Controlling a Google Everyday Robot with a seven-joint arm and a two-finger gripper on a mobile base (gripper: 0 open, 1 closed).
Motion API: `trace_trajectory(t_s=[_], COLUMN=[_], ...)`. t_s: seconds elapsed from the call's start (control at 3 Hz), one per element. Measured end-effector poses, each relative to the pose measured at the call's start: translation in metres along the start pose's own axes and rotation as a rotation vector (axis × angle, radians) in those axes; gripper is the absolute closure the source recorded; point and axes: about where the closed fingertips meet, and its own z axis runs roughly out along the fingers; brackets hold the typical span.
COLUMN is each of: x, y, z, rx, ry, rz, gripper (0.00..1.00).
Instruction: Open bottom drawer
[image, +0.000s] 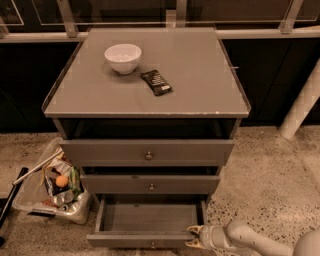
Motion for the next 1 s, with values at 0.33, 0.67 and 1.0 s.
trace_trajectory(t_s=[0.33, 0.67, 1.0], x=[0.0034, 0.0008, 0.0008], y=[0.0064, 0.0064, 0.0064], z=[-0.0031, -0.0025, -0.0025], rx=[0.005, 0.005, 0.005], ry=[0.000, 0.000, 0.000], rz=[0.020, 0.020, 0.020], gripper=[0.85, 0.62, 0.39])
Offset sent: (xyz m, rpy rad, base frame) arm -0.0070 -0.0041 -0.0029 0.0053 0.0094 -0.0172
